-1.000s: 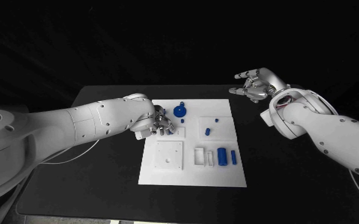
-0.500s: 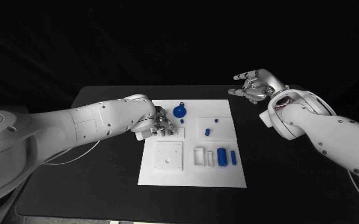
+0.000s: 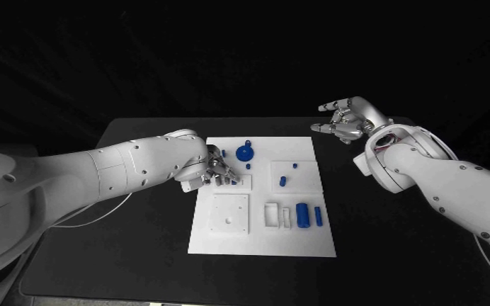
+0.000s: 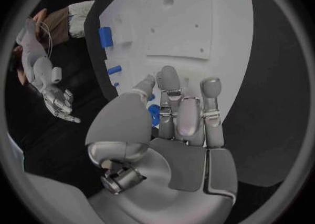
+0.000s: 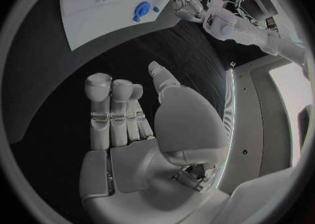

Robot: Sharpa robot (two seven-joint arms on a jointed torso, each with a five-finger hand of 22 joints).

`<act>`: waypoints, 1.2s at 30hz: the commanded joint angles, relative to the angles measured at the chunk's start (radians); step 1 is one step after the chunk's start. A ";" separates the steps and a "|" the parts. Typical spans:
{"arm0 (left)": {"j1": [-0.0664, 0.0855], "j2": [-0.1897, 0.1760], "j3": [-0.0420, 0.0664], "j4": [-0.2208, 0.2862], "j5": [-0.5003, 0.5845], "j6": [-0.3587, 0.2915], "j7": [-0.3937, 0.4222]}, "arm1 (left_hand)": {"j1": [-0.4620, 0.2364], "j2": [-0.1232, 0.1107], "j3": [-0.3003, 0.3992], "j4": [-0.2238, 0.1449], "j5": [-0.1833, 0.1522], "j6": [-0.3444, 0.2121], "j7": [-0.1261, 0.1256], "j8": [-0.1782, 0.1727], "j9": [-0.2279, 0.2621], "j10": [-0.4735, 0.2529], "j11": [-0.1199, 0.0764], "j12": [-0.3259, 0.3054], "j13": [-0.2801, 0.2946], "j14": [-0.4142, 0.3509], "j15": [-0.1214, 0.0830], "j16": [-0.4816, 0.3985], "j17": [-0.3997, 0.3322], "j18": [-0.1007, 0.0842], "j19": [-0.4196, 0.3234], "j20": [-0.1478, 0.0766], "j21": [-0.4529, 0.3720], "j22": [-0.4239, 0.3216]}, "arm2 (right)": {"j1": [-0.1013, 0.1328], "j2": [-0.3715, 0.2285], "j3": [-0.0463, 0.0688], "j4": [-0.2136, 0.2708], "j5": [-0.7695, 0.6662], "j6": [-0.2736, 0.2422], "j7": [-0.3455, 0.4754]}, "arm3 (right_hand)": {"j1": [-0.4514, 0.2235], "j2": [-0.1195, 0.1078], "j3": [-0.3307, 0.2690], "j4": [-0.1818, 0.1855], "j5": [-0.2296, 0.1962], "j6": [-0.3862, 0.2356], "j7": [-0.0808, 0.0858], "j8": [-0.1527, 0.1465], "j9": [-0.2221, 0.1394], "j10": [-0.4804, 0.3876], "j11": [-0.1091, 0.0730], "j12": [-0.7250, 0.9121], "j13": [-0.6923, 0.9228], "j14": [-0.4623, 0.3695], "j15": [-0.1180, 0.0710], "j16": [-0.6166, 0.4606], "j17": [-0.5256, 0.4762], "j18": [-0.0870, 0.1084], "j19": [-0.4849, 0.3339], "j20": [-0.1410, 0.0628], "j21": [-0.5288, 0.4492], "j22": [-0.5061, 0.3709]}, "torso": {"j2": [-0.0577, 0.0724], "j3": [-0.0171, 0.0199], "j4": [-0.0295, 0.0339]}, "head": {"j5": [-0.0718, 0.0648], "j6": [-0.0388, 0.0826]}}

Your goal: Assemble the parts on the task board

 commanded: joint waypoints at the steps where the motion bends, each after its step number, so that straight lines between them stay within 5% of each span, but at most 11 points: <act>1: 0.000 -0.004 0.001 0.009 -0.004 -0.010 0.015 | -0.007 -0.037 -0.012 0.032 -0.007 0.008 0.002 -0.001 -0.001 0.049 -0.006 -0.004 -0.002 -0.003 -0.005 -0.005 -0.001 -0.008 -0.001 -0.010 -0.007 0.001 | -0.002 0.000 0.000 0.000 -0.005 0.006 0.006 | -0.002 0.007 -0.003 -0.005 0.006 0.000 0.003 -0.002 0.001 -0.005 0.001 -0.006 -0.001 -0.007 0.002 -0.006 -0.001 0.016 0.004 0.004 -0.007 0.082 | 0.000 -0.0008 -0.0006 | -0.001 0.002; 3: 0.000 -0.010 0.001 0.015 -0.002 -0.012 0.018 | 0.041 -0.028 -0.108 0.089 -0.007 0.008 0.001 -0.002 -0.002 0.048 -0.007 -0.004 -0.008 -0.004 -0.007 -0.007 -0.002 -0.016 -0.002 -0.017 -0.014 0.001 | -0.004 0.000 0.000 0.000 -0.004 0.006 0.006 | -0.003 0.007 -0.004 -0.004 0.006 0.000 0.003 -0.002 0.001 -0.005 0.001 -0.006 -0.001 -0.007 0.002 -0.006 -0.001 0.016 0.004 0.004 -0.007 0.082 | 0.000 -0.0013 -0.0008 | -0.001 0.002; 9: 0.006 -0.032 0.006 0.038 0.012 -0.015 0.020 | 0.045 -0.049 -0.115 0.144 -0.006 0.008 0.003 -0.002 -0.004 0.049 -0.006 -0.005 -0.015 -0.004 -0.009 -0.012 -0.005 -0.019 -0.004 -0.021 -0.027 -0.003 | -0.008 -0.001 0.001 -0.002 -0.004 0.004 0.006 | -0.001 0.008 -0.003 -0.004 0.004 -0.001 0.003 -0.003 0.001 -0.006 0.001 -0.006 -0.001 -0.007 0.002 -0.006 -0.001 0.016 0.004 0.004 -0.008 0.082 | -0.001 -0.0005 -0.0003 | -0.001 0.005; 15: 0.030 -0.055 0.035 0.045 0.070 -0.056 0.034 | 0.052 -0.034 -0.113 0.156 -0.006 -0.079 0.027 -0.008 -0.065 0.041 0.007 -0.049 -0.037 -0.032 -0.012 -0.083 -0.113 -0.022 -0.034 -0.030 -0.092 -0.035 | -0.010 -0.001 0.001 -0.005 -0.002 0.004 0.007 | -0.002 0.008 -0.003 -0.003 0.004 -0.001 0.003 -0.002 0.001 -0.006 0.001 -0.006 -0.002 -0.007 0.002 -0.006 -0.001 0.016 0.004 0.004 -0.008 0.082 | 0.000 0.0009 -0.0005 | 0.000 0.010; 19: 0.064 -0.066 0.043 0.034 0.088 -0.077 0.040 | 0.034 -0.010 -0.114 0.132 -0.006 -0.197 0.057 -0.008 -0.164 0.040 0.016 -0.102 -0.041 -0.034 -0.013 -0.135 -0.192 -0.029 -0.030 -0.037 -0.118 -0.050 | -0.011 -0.001 0.001 -0.007 -0.002 0.005 0.006 | -0.002 0.008 -0.003 -0.003 0.004 -0.001 0.003 -0.002 0.001 -0.006 0.001 -0.006 -0.002 -0.007 0.002 -0.006 -0.001 0.016 0.004 0.004 -0.008 0.082 | -0.001 -0.0001 -0.0007 | 0.005 0.016; 20: 0.073 -0.067 0.044 0.028 0.091 -0.080 0.041 | 0.032 -0.010 -0.115 0.123 -0.003 -0.226 0.070 -0.006 -0.250 0.043 0.021 -0.119 -0.037 -0.034 -0.006 -0.137 -0.200 -0.027 -0.026 -0.029 -0.125 -0.053 | -0.012 -0.001 0.001 -0.008 -0.002 0.005 0.006 | -0.002 0.008 -0.003 -0.003 0.004 -0.001 0.003 -0.002 0.001 -0.006 0.001 -0.006 -0.002 -0.007 0.002 -0.006 -0.001 0.016 0.004 0.004 -0.008 0.082 | 0.000 0.0006 0.0002 | 0.005 0.017; 24: 0.100 -0.058 0.046 -0.020 0.096 -0.075 0.048 | 0.032 0.004 -0.114 0.112 -0.006 -0.306 0.096 -0.003 -0.421 0.040 0.036 -0.146 -0.031 -0.041 0.003 -0.146 -0.221 -0.020 -0.025 -0.021 -0.134 -0.054 | -0.012 0.001 0.001 -0.010 -0.001 0.005 0.006 | -0.003 0.008 -0.003 -0.002 0.005 0.000 0.003 -0.002 0.001 -0.005 0.001 -0.006 -0.001 -0.007 0.002 -0.006 -0.002 0.016 0.005 0.004 -0.007 0.082 | 0.001 0.0029 -0.0004 | 0.007 0.025; 26: 0.107 -0.047 0.047 -0.053 0.097 -0.058 0.050 | 0.047 0.034 -0.111 0.082 0.003 -0.296 0.099 -0.006 -0.464 0.038 0.038 -0.150 -0.025 -0.042 0.006 -0.145 -0.226 -0.017 -0.025 -0.017 -0.136 -0.053 | -0.012 0.003 0.001 -0.011 -0.001 0.005 0.006 | -0.002 0.009 -0.002 -0.002 0.007 0.000 0.003 -0.002 0.001 -0.005 0.001 -0.005 -0.001 -0.006 0.002 -0.006 -0.001 0.016 0.005 0.004 -0.006 0.082 | 0.002 0.0019 -0.0021 | 0.009 0.026; 28: 0.112 -0.034 0.047 -0.089 0.098 -0.028 0.051 | 0.064 0.071 -0.121 0.030 0.123 -0.294 0.101 -0.006 -0.502 0.034 0.040 -0.160 -0.022 -0.047 0.007 -0.149 -0.237 -0.014 -0.027 -0.014 -0.140 -0.053 | -0.012 0.005 0.001 -0.012 -0.001 0.006 0.006 | -0.002 0.009 -0.001 -0.002 0.010 -0.001 0.003 -0.003 0.001 -0.005 0.001 -0.005 -0.001 -0.006 0.002 -0.006 -0.001 0.016 0.005 0.004 -0.006 0.082 | 0.005 0.0011 -0.0043 | 0.013 0.031; 30: 0.116 -0.021 0.048 -0.123 0.098 0.002 0.054 | 0.071 0.113 -0.146 -0.026 0.171 -0.295 0.102 -0.005 -0.553 0.028 0.040 -0.180 -0.019 -0.055 0.010 -0.157 -0.257 -0.013 -0.031 -0.011 -0.148 -0.054 | -0.012 0.008 0.001 -0.014 -0.001 0.008 0.007 | -0.002 0.009 -0.001 -0.002 0.012 -0.001 0.003 -0.002 0.001 -0.005 0.001 -0.005 -0.001 -0.007 0.002 -0.006 -0.001 0.016 0.005 0.004 -0.008 0.082 | 0.007 0.0007 -0.0070 | 0.020 0.032; 36: 0.119 0.027 0.049 -0.213 0.091 0.080 0.065 | 0.058 0.145 -0.190 -0.070 0.157 -0.286 0.103 -0.004 -0.612 0.031 0.040 -0.203 -0.005 -0.059 0.011 -0.155 -0.274 -0.013 -0.027 -0.010 -0.159 -0.050 | -0.013 0.008 0.001 -0.014 0.003 0.009 0.009 | -0.009 0.009 -0.003 0.002 0.015 -0.002 0.003 -0.003 0.001 -0.005 0.001 -0.005 -0.001 -0.006 0.002 -0.006 -0.001 0.016 0.005 0.004 -0.007 0.082 | 0.015 -0.0009 -0.0085 | 0.029 0.039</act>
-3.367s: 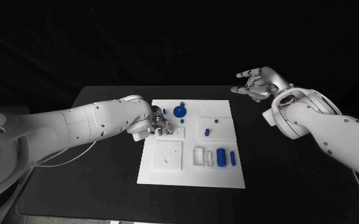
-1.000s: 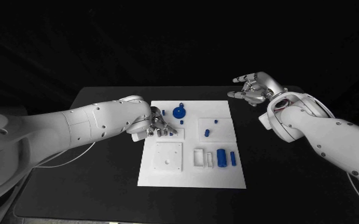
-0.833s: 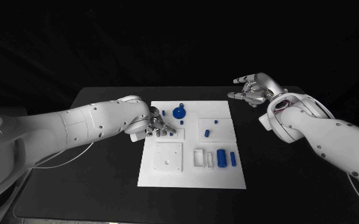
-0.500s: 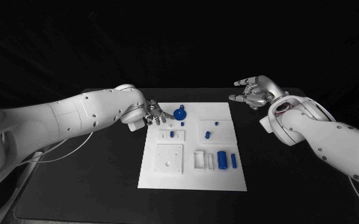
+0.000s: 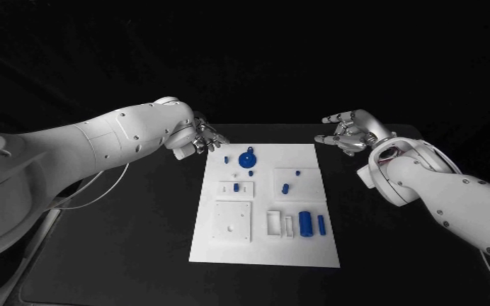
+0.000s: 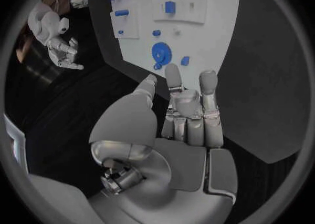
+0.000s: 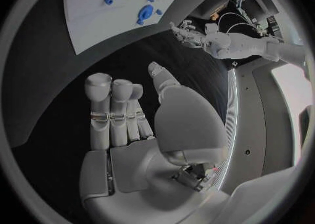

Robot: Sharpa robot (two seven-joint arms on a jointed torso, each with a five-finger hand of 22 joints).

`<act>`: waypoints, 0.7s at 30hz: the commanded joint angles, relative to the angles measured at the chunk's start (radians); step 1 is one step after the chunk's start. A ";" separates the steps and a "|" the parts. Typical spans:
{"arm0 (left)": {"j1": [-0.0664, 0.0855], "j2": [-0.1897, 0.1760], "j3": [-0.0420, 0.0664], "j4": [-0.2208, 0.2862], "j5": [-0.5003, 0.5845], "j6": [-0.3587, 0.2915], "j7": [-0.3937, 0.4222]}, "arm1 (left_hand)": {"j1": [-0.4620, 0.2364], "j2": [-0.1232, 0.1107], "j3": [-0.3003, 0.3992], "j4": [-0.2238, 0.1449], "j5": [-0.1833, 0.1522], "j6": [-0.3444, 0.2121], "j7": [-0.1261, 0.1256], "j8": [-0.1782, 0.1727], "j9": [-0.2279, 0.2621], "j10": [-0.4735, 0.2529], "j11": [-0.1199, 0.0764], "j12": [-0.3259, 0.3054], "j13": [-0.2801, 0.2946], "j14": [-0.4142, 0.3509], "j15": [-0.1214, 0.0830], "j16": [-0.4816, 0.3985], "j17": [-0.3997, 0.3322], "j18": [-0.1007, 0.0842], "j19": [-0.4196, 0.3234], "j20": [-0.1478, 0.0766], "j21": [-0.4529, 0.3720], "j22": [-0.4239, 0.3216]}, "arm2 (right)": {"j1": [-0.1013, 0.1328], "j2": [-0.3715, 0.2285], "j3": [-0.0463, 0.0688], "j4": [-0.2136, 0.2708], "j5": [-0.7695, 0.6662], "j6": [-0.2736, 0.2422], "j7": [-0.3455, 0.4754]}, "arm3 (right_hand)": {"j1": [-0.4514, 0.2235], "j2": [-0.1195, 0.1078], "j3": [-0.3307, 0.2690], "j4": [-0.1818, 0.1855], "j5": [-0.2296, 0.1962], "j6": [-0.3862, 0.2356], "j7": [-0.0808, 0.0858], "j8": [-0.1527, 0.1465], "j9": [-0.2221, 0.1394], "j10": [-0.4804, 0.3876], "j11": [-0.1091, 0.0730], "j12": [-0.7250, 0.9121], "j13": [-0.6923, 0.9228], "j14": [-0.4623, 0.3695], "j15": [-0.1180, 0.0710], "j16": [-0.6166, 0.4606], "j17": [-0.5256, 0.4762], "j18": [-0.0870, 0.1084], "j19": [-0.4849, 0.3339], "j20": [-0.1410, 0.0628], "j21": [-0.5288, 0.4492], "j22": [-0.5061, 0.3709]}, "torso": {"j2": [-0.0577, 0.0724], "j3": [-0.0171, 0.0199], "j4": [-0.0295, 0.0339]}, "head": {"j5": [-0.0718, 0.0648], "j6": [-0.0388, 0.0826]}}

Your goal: Assemble the parts on the task board

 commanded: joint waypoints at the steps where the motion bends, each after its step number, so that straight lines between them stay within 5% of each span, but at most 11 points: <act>1: 0.003 0.026 0.001 -0.039 0.005 0.102 0.028 | -0.001 0.005 -0.004 -0.006 -0.005 0.008 0.003 0.001 -0.007 0.032 0.008 -0.003 0.003 -0.006 0.002 0.002 0.000 -0.003 0.002 0.004 -0.002 0.003 | -0.001 0.001 0.001 0.002 0.001 0.009 0.009 | -0.004 0.005 -0.003 0.002 0.003 -0.002 0.004 -0.003 0.001 -0.006 -0.001 -0.005 0.000 -0.006 0.002 -0.006 0.000 0.016 0.005 0.004 -0.004 0.082 | 0.007 -0.0013 -0.0029 | 0.011 0.004; 6: -0.009 0.075 0.001 -0.127 -0.026 0.144 0.042 | -0.005 0.002 -0.012 -0.009 -0.007 0.023 -0.001 0.002 -0.002 0.032 0.007 -0.004 0.007 -0.010 0.002 0.007 0.003 -0.006 -0.003 0.003 -0.006 0.006 | -0.001 0.000 0.008 0.010 0.002 0.006 0.010 | -0.001 0.007 -0.001 0.003 0.005 -0.004 0.004 -0.003 0.001 -0.006 -0.001 -0.006 -0.001 -0.006 0.001 -0.006 -0.001 0.016 0.005 0.003 -0.006 0.082 | 0.017 -0.0018 -0.0051 | 0.017 0.010; 15: -0.032 0.113 0.001 -0.241 -0.049 0.158 0.071 | -0.021 -0.024 -0.006 0.019 -0.032 0.021 0.000 0.002 0.013 0.032 0.008 -0.005 0.015 -0.013 0.002 0.014 0.001 -0.006 -0.002 0.004 -0.009 0.016 | -0.001 -0.003 0.018 0.016 0.010 0.005 0.011 | -0.003 0.005 0.002 0.004 0.007 -0.002 0.004 -0.002 0.001 -0.008 -0.001 -0.008 -0.003 -0.007 0.002 -0.010 -0.004 0.017 0.005 0.003 -0.011 0.080 | 0.029 -0.0009 -0.0137 | 0.025 0.020; 21: -0.038 0.124 0.001 -0.274 -0.015 0.193 0.084 | -0.038 -0.079 0.036 0.067 -0.127 0.030 -0.003 0.002 0.029 0.034 0.009 -0.004 0.019 -0.015 0.003 0.021 0.004 -0.007 -0.003 0.005 -0.016 0.025 | -0.001 -0.003 0.022 0.018 0.013 0.005 0.011 | -0.003 0.005 0.003 0.005 0.009 -0.003 0.004 -0.002 0.001 -0.009 -0.001 -0.009 -0.004 -0.008 0.002 -0.012 -0.005 0.017 0.004 0.004 -0.015 0.080 | 0.034 0.0017 -0.0192 | 0.025 0.023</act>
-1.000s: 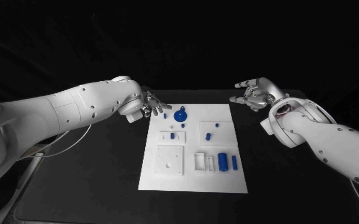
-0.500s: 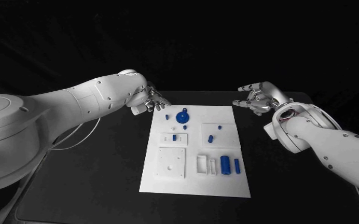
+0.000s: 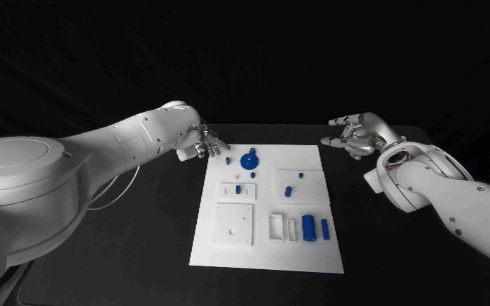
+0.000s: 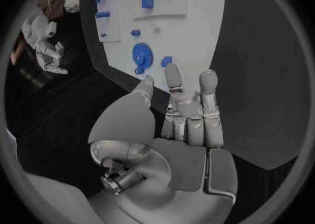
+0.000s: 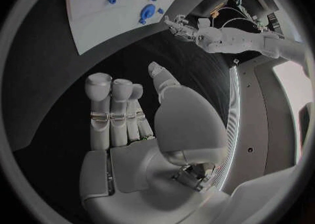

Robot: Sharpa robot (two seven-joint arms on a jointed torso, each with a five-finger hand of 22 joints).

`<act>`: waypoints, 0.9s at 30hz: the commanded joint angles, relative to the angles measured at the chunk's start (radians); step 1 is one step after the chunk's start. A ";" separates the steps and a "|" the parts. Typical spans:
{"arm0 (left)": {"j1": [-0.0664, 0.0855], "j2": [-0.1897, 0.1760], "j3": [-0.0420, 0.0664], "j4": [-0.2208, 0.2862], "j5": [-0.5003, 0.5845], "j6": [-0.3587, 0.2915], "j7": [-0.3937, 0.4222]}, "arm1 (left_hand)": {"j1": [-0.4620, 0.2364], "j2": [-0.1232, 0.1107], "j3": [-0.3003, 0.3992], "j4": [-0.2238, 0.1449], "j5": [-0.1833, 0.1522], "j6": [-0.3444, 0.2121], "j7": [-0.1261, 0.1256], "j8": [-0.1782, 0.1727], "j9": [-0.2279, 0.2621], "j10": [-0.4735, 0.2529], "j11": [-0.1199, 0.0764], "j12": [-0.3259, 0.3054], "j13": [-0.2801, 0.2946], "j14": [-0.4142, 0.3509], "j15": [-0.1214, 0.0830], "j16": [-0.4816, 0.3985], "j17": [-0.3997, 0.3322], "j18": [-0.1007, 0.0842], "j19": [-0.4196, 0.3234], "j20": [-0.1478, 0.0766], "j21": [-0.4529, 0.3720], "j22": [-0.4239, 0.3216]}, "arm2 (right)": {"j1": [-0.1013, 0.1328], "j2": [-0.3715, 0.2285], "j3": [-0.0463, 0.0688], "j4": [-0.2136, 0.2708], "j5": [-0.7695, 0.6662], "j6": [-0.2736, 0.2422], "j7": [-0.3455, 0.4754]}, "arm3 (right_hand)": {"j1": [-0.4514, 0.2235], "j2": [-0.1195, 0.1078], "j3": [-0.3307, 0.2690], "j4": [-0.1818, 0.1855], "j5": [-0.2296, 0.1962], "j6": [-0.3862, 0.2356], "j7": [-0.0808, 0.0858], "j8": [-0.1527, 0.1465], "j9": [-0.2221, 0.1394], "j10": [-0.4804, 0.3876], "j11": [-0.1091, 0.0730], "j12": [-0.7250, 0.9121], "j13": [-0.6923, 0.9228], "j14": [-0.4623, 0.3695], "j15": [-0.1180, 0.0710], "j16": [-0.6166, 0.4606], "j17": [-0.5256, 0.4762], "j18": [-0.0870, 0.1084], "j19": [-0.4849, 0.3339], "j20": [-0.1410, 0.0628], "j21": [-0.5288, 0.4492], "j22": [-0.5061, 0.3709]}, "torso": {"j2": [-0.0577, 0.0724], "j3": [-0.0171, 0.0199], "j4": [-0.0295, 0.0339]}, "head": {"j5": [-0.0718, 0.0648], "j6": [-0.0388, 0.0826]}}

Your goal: Assemble the parts on the task board

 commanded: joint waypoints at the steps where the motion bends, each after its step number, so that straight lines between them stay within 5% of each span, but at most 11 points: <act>1: -0.001 0.006 0.001 -0.009 0.024 0.058 0.035 | -0.003 -0.031 0.022 0.027 -0.024 0.002 -0.001 0.002 0.008 0.034 0.009 -0.004 0.002 -0.007 0.001 0.008 0.000 -0.008 -0.003 0.005 -0.005 0.005 | -0.001 0.000 0.001 0.003 0.004 0.005 0.010 | -0.002 0.005 0.004 0.004 0.005 -0.003 0.004 -0.002 0.001 -0.009 -0.001 -0.005 -0.002 -0.008 0.002 -0.007 -0.002 0.017 0.004 0.004 -0.007 0.080 | 0.005 0.0026 -0.0050 | 0.001 0.001; 9: -0.012 0.019 0.001 -0.033 0.066 0.082 0.043 | -0.009 -0.077 0.036 0.089 -0.052 0.005 -0.003 0.003 0.029 0.034 0.009 -0.005 0.005 -0.010 0.000 0.015 0.003 -0.009 -0.002 0.004 -0.011 0.018 | -0.001 0.003 0.004 0.004 0.005 0.006 0.010 | 0.003 0.004 0.006 0.002 0.001 -0.004 0.004 -0.002 0.001 -0.010 -0.001 -0.005 -0.003 -0.008 0.002 -0.007 -0.002 0.017 0.004 0.004 -0.008 0.080 | 0.009 0.0070 -0.0130 | 0.010 -0.003; 12: -0.016 0.022 0.001 -0.038 0.077 0.080 0.041 | -0.009 -0.090 0.036 0.108 -0.053 0.002 -0.003 0.004 0.040 0.035 0.009 -0.006 0.005 -0.010 -0.001 0.018 0.006 -0.010 -0.001 0.002 -0.013 0.023 | -0.001 0.003 0.004 0.004 0.005 0.007 0.011 | 0.005 0.003 0.006 -0.001 -0.002 -0.005 0.004 -0.003 0.001 -0.010 -0.001 -0.005 -0.003 -0.009 0.002 -0.007 -0.002 0.017 0.003 0.004 -0.008 0.080 | 0.010 0.0072 -0.0115 | 0.010 -0.006; 16: -0.018 0.026 0.000 -0.043 0.079 0.080 0.036 | -0.007 -0.091 0.036 0.114 -0.053 0.004 -0.005 0.006 0.058 0.035 0.008 -0.005 0.006 -0.010 -0.002 0.020 0.008 -0.011 0.000 0.001 -0.015 0.027 | -0.001 0.003 0.005 0.003 0.005 0.007 0.010 | 0.007 0.003 0.006 -0.002 -0.004 -0.004 0.004 -0.003 0.001 -0.009 -0.001 -0.004 -0.002 -0.009 0.002 -0.007 -0.002 0.017 0.003 0.004 -0.008 0.080 | 0.010 0.0072 -0.0098 | 0.009 -0.007; 17: -0.019 0.027 0.000 -0.044 0.077 0.080 0.036 | -0.003 -0.091 0.035 0.118 -0.053 -0.007 -0.004 0.003 0.110 0.035 0.008 -0.006 0.008 -0.012 -0.002 0.020 0.009 -0.013 -0.001 0.000 -0.021 0.036 | -0.001 0.004 0.005 0.003 0.005 0.007 0.010 | 0.007 0.003 0.006 -0.002 -0.004 -0.004 0.004 -0.003 0.001 -0.009 -0.001 -0.004 -0.002 -0.009 0.002 -0.007 -0.002 0.017 0.003 0.004 -0.008 0.080 | 0.009 0.0069 -0.0094 | 0.008 -0.008; 27: -0.025 0.030 0.000 -0.063 0.049 0.073 0.034 | -0.004 -0.086 0.037 0.110 -0.052 -0.006 -0.005 0.004 0.124 0.034 0.008 -0.006 0.009 -0.011 -0.001 0.020 0.006 -0.012 0.004 0.002 -0.027 0.043 | -0.001 0.005 0.005 0.002 0.005 0.007 0.010 | 0.005 0.004 0.006 -0.002 -0.004 -0.004 0.004 -0.003 0.001 -0.010 -0.001 -0.004 -0.002 -0.009 0.002 -0.006 -0.001 0.017 0.003 0.004 -0.008 0.080 | 0.010 0.0056 -0.0075 | 0.009 -0.009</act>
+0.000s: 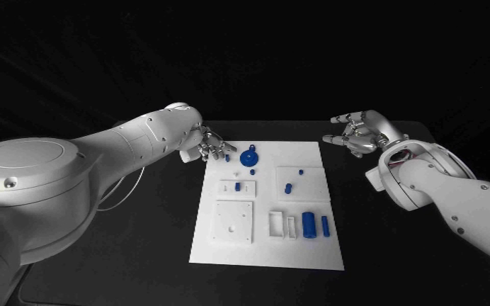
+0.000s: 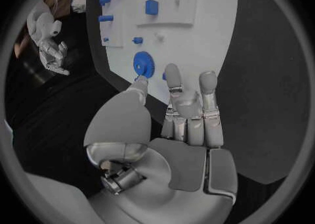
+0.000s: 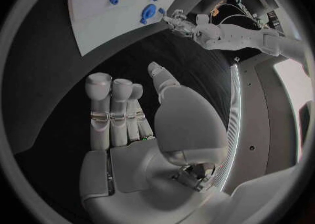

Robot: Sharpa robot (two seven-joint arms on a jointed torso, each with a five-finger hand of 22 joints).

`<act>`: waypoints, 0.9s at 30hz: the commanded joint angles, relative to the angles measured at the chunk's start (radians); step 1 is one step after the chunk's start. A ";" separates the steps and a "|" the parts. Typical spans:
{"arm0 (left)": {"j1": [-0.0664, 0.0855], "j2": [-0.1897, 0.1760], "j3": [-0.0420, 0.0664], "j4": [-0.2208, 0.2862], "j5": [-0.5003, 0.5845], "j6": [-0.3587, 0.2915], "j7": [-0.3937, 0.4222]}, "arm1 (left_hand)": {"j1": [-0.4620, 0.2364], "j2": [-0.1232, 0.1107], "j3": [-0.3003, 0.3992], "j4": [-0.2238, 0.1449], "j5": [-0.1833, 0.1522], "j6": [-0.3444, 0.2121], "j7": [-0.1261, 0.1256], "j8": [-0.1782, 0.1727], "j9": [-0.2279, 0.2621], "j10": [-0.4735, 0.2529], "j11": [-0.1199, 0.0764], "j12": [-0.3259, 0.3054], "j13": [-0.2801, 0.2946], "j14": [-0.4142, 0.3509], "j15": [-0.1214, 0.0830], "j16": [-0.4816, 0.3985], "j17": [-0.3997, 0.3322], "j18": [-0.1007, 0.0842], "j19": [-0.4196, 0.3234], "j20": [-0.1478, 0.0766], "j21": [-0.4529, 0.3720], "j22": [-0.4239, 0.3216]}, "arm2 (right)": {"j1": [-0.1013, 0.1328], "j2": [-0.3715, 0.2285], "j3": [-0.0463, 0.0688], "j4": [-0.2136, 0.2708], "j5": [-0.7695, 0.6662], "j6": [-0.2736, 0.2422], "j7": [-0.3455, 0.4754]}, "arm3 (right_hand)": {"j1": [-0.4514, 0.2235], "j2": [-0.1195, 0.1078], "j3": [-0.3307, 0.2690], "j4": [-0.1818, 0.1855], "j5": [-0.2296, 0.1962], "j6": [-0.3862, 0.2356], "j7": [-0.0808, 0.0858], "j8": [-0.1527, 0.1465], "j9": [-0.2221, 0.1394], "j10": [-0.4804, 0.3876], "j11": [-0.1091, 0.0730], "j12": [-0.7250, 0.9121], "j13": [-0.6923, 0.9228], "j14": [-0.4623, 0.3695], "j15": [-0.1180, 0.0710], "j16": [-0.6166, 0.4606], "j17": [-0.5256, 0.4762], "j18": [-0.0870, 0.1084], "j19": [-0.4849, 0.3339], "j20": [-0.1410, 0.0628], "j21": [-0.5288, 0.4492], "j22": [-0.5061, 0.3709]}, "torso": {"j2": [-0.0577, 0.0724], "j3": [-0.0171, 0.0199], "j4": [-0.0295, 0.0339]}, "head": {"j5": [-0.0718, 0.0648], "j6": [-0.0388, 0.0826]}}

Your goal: Assemble the parts on the task board

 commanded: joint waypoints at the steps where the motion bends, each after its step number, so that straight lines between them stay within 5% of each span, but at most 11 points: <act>1: -0.001 0.002 0.000 -0.005 -0.007 0.011 0.009 | 0.005 0.001 0.004 -0.004 -0.005 -0.001 -0.003 0.004 0.003 0.034 0.008 -0.006 0.001 -0.006 0.001 0.005 -0.001 -0.012 0.004 0.002 -0.004 0.002 | 0.000 0.001 0.001 0.001 -0.001 0.007 0.009 | 0.005 0.004 0.003 0.001 -0.003 -0.003 0.006 -0.003 0.001 -0.006 0.002 -0.004 -0.001 -0.005 -0.001 -0.003 0.000 0.017 0.003 0.004 -0.005 0.080 | 0.000 -0.0006 0.0010 | 0.000 -0.001; 15: -0.015 0.020 0.000 -0.030 -0.009 0.035 0.011 | -0.004 0.037 -0.003 -0.058 -0.003 0.012 -0.008 0.006 0.042 0.032 0.006 -0.005 0.002 -0.008 0.001 0.007 -0.001 -0.013 0.007 0.002 -0.019 0.020 | 0.000 0.007 0.001 -0.003 -0.001 0.007 0.009 | 0.003 0.005 0.002 0.001 -0.002 -0.003 0.006 -0.003 0.001 -0.007 0.002 -0.004 -0.001 -0.005 -0.001 -0.003 -0.001 0.017 0.003 0.004 -0.005 0.080 | 0.001 -0.0007 -0.0044 | 0.001 -0.004; 27: -0.026 0.031 0.000 -0.054 -0.009 0.044 0.014 | -0.004 0.064 -0.018 -0.096 -0.002 -0.015 -0.009 0.075 0.008 0.031 0.006 -0.005 0.003 -0.011 0.001 0.010 -0.003 -0.013 0.012 0.003 -0.035 0.039 | 0.000 0.009 0.001 -0.002 -0.001 0.007 0.009 | 0.001 0.005 0.002 0.002 -0.001 -0.003 0.006 -0.003 0.001 -0.007 0.002 -0.004 -0.001 -0.005 -0.001 -0.003 -0.001 0.017 0.004 0.004 -0.004 0.080 | 0.000 -0.0005 -0.0002 | -0.003 -0.006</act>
